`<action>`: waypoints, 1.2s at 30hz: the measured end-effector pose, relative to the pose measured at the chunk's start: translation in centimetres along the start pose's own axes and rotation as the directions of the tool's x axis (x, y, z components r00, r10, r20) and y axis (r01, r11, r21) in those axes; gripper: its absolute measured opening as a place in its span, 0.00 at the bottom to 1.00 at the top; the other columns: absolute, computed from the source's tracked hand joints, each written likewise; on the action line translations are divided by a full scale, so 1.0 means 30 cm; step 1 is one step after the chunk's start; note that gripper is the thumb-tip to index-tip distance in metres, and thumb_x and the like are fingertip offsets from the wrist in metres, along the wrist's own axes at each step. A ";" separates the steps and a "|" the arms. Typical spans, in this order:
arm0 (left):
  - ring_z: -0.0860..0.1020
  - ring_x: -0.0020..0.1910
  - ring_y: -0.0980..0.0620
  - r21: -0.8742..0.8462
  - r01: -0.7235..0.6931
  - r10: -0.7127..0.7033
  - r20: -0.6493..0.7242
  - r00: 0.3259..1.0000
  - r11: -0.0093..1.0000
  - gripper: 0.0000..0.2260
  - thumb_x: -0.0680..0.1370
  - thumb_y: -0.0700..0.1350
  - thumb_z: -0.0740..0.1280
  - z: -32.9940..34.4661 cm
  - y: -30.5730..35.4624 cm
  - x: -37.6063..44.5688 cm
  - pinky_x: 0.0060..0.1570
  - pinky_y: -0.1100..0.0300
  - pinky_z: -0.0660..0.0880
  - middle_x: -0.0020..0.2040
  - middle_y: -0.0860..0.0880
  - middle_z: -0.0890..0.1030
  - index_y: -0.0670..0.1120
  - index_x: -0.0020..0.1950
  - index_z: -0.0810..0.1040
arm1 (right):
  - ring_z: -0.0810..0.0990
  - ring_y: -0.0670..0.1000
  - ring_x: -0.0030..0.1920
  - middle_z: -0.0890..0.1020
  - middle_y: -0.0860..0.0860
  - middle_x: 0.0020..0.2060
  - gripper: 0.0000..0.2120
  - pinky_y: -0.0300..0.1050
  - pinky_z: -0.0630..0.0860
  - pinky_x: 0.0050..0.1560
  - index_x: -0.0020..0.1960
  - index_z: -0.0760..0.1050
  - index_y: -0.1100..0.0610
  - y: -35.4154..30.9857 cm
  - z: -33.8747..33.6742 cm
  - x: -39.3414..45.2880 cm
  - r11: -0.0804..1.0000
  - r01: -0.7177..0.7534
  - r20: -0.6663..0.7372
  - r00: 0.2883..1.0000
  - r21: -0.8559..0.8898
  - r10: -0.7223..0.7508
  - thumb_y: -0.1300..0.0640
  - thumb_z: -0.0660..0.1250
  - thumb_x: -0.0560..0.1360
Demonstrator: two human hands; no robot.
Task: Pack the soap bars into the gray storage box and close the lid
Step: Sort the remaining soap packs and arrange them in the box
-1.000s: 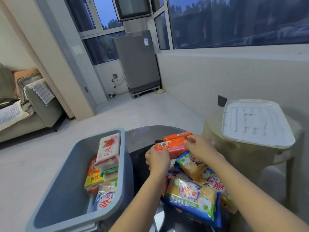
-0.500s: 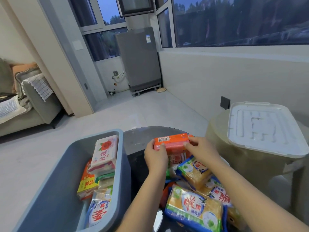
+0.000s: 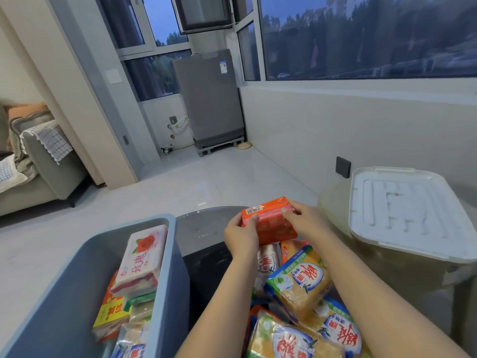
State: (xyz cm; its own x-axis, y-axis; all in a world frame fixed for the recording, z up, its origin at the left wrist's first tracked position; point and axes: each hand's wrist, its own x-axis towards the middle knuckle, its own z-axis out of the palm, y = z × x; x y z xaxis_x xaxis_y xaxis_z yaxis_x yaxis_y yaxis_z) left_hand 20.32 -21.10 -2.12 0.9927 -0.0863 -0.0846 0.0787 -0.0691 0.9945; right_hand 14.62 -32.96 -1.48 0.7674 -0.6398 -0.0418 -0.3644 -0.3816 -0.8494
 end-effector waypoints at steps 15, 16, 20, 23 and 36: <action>0.79 0.47 0.51 -0.191 0.039 -0.027 0.064 0.998 0.981 0.10 0.76 0.50 0.66 -0.009 0.037 -0.041 0.36 0.61 0.76 0.50 0.48 0.77 0.55 0.55 0.70 | 0.74 0.46 0.46 0.79 0.49 0.53 0.18 0.42 0.70 0.44 0.65 0.72 0.47 -0.001 -0.010 -0.012 0.979 0.038 -0.041 0.999 0.201 -0.030 0.48 0.60 0.76; 0.79 0.48 0.50 -0.221 0.015 -0.002 0.062 0.998 0.975 0.11 0.76 0.50 0.67 -0.019 0.055 -0.061 0.37 0.61 0.77 0.51 0.48 0.77 0.56 0.56 0.70 | 0.74 0.47 0.49 0.78 0.49 0.54 0.19 0.43 0.70 0.48 0.66 0.71 0.48 -0.015 -0.019 -0.027 0.963 0.061 -0.065 0.997 0.262 -0.045 0.47 0.61 0.76; 0.78 0.54 0.48 -0.289 -0.044 0.064 0.059 0.996 0.956 0.17 0.74 0.49 0.70 -0.066 0.126 -0.161 0.49 0.55 0.79 0.59 0.46 0.75 0.55 0.60 0.69 | 0.78 0.49 0.50 0.80 0.49 0.52 0.19 0.50 0.76 0.54 0.61 0.74 0.49 -0.090 -0.047 -0.133 0.846 0.153 -0.156 0.984 0.511 -0.084 0.45 0.67 0.72; 0.77 0.58 0.46 -0.318 -0.025 0.057 0.092 0.994 0.948 0.24 0.73 0.45 0.70 -0.120 0.177 -0.246 0.57 0.48 0.77 0.66 0.45 0.71 0.52 0.67 0.68 | 0.80 0.51 0.50 0.81 0.47 0.48 0.13 0.53 0.78 0.54 0.53 0.74 0.45 -0.134 -0.070 -0.220 0.786 0.215 -0.198 0.973 0.580 -0.120 0.49 0.70 0.70; 0.81 0.49 0.48 -0.366 -0.094 0.148 0.122 0.981 0.926 0.17 0.75 0.44 0.69 -0.549 0.359 -0.446 0.36 0.62 0.78 0.56 0.43 0.81 0.46 0.63 0.72 | 0.82 0.53 0.50 0.82 0.55 0.51 0.20 0.44 0.80 0.47 0.60 0.74 0.47 -0.383 -0.006 -0.500 0.747 0.228 0.100 0.925 0.624 -0.366 0.48 0.71 0.69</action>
State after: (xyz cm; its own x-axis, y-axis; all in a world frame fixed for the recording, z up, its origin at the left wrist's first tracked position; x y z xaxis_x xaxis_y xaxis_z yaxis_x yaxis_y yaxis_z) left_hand 9.39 -4.30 10.76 0.9747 -0.2162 0.0564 0.0133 0.3081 0.9513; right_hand 7.22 -19.11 8.99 0.8962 -0.3855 0.2196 0.2321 -0.0145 -0.9726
